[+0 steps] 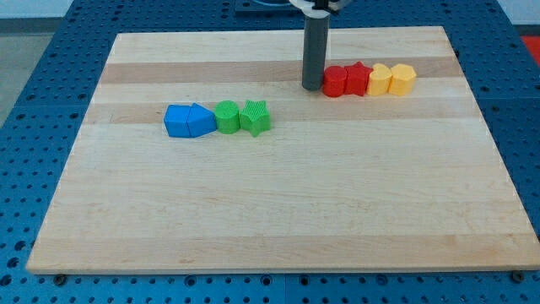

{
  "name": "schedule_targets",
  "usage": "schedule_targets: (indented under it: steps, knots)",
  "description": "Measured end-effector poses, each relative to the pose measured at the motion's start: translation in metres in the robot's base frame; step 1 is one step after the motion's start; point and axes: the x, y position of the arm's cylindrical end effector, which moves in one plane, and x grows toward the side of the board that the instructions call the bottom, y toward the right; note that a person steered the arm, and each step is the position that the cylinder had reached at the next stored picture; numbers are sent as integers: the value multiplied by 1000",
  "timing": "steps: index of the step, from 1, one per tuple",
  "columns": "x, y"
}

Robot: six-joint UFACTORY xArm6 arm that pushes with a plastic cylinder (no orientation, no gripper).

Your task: Place the blue triangle bottom right to the blue cube

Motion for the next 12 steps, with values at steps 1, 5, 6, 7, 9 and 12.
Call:
schedule_targets:
  steps: [1,5,6,7,9,12]
  knots:
    - [0,0]
    - [0,-156]
    - [0,-213]
    - [4,-256]
    - [46,-292]
    - [89,-270]
